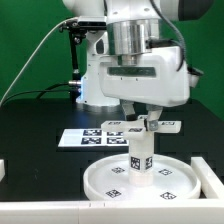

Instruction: Assemble round table

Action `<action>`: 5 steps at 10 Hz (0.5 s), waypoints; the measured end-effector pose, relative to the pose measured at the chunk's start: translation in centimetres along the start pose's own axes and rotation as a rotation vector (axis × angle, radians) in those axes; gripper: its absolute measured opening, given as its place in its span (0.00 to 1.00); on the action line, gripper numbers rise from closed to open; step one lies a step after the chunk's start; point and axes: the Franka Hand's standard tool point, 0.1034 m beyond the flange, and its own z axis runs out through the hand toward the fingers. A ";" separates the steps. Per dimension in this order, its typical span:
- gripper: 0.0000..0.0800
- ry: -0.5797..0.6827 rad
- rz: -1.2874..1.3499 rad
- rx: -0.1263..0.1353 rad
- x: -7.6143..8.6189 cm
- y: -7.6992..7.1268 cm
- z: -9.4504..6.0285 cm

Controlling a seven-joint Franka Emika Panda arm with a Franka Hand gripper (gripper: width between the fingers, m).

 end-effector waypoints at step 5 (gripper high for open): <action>0.75 -0.014 0.047 -0.007 -0.4 -0.2 -0.3</action>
Offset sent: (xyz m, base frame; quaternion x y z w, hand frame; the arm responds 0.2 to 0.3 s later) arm 0.0000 0.0000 0.0000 0.0000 0.0000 -0.0650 0.9979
